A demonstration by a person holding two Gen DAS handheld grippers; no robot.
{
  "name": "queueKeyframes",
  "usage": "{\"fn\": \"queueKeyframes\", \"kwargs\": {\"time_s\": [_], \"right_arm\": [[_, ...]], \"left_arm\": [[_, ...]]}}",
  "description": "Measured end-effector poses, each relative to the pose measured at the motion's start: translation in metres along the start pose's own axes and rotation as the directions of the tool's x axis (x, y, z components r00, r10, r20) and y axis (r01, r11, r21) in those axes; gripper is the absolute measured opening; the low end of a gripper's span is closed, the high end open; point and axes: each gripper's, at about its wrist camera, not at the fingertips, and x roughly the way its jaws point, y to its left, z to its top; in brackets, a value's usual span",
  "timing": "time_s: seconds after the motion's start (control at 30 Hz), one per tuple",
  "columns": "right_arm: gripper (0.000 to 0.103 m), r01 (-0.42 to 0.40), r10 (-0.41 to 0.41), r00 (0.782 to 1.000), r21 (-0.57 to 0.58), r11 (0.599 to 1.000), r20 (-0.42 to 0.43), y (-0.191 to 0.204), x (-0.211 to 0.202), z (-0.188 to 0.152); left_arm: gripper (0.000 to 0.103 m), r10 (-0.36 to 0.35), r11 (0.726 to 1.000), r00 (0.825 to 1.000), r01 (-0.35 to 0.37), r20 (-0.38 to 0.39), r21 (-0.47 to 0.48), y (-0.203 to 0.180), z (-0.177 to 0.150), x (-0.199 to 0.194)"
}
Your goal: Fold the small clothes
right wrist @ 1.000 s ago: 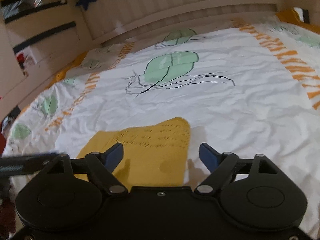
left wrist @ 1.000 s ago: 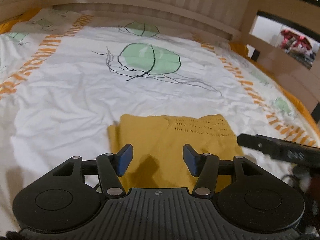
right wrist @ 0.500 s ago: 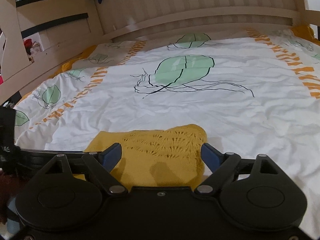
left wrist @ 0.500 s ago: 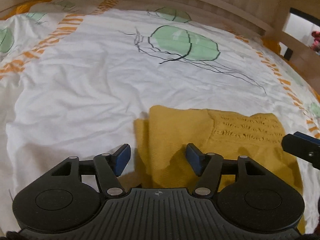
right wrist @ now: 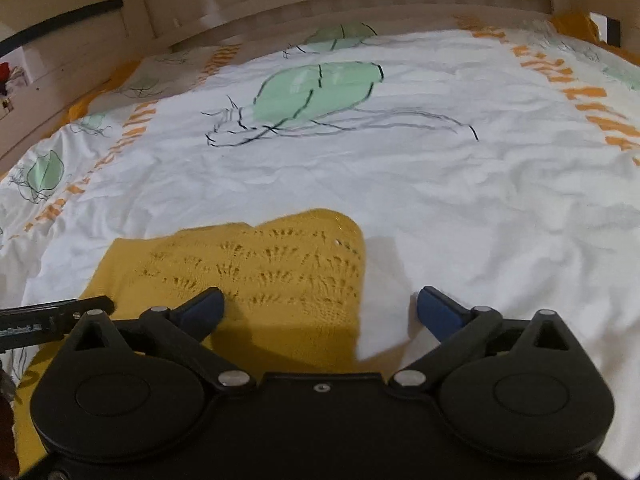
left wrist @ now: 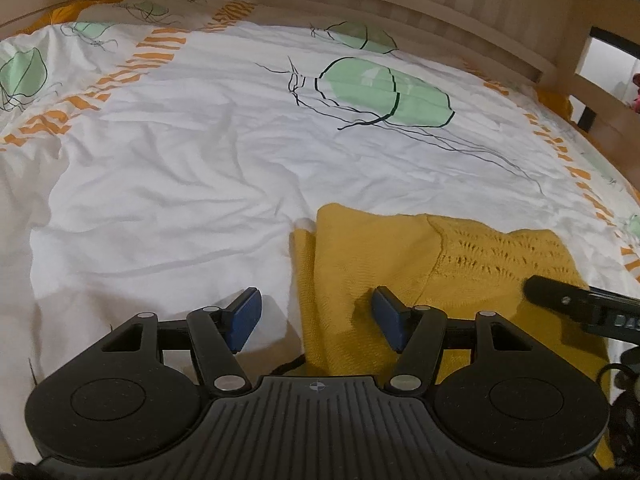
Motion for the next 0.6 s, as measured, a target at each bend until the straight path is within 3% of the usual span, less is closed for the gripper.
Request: {"fn": "queueKeyframes", "kwargs": {"time_s": [0.13, 0.2, 0.3, 0.4, 0.6], "right_arm": [[0.102, -0.034, 0.032, 0.999, 0.035, 0.999, 0.043, -0.004, -0.023, 0.002], [0.102, -0.047, 0.044, 0.996, 0.047, 0.998, 0.075, -0.005, -0.038, 0.003], [0.102, -0.049, 0.044, 0.993, 0.045, 0.998, 0.105, -0.001, -0.061, 0.004], [0.103, -0.038, 0.034, 0.993, 0.033, 0.999, 0.116, 0.007, -0.080, 0.003], [0.103, 0.004, -0.011, 0.993, 0.057, 0.998, 0.121, 0.018, -0.112, -0.004]], "left_arm": [[0.066, 0.015, 1.000, 1.000, -0.015, 0.004, 0.004, -0.001, 0.000, -0.016], [0.081, 0.017, 1.000, 1.000, -0.017, 0.003, 0.005, -0.002, -0.002, -0.027], [0.093, 0.031, 0.999, 0.999, -0.031, 0.011, 0.020, -0.006, -0.004, -0.044], [0.098, 0.043, 0.999, 0.999, -0.043, 0.026, 0.013, -0.010, -0.007, -0.062], [0.098, 0.045, 0.999, 0.999, -0.045, 0.028, 0.009, -0.020, -0.015, -0.094]]}}
